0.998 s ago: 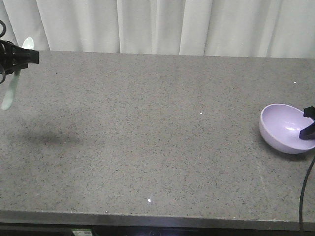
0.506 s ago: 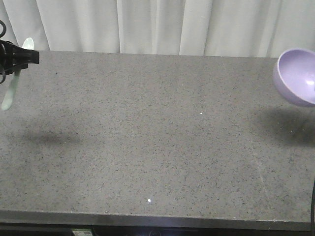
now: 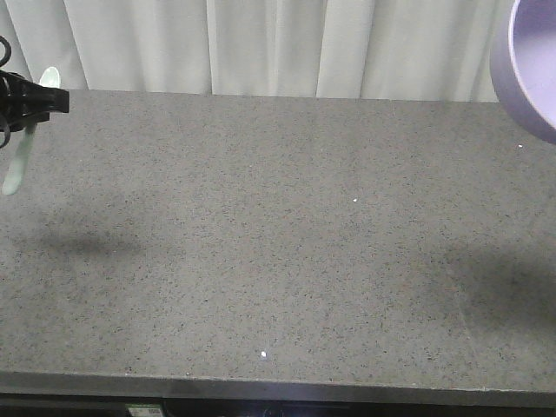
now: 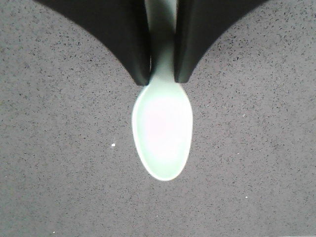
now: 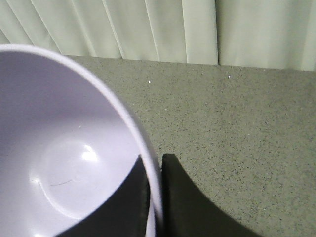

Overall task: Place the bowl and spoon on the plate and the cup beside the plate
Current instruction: 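Close the right gripper on the bowl rim and lift the bowl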

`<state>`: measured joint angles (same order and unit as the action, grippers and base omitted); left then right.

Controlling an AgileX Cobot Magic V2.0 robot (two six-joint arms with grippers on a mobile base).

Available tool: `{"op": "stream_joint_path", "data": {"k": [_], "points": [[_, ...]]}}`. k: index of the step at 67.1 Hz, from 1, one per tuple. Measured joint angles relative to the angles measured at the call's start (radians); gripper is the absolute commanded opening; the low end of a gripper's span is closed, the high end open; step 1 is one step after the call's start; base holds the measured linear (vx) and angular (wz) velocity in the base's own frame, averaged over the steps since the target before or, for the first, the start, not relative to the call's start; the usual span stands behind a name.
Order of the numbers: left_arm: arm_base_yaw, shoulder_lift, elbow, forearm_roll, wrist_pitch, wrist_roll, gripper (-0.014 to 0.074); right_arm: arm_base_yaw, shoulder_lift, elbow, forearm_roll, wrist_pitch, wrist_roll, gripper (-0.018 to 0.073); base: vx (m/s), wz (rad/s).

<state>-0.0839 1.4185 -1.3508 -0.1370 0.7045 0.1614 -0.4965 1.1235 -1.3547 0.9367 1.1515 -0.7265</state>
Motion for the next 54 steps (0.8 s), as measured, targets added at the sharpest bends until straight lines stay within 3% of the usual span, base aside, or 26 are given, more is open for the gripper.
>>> {"op": "stream_joint_path", "data": {"k": [54], "points": [[0.000, 0.000, 0.000, 0.000, 0.000, 0.000, -0.0007, 0.000, -0.068, 0.000, 0.000, 0.017, 0.000, -0.0004, 0.00, 0.00]]}}
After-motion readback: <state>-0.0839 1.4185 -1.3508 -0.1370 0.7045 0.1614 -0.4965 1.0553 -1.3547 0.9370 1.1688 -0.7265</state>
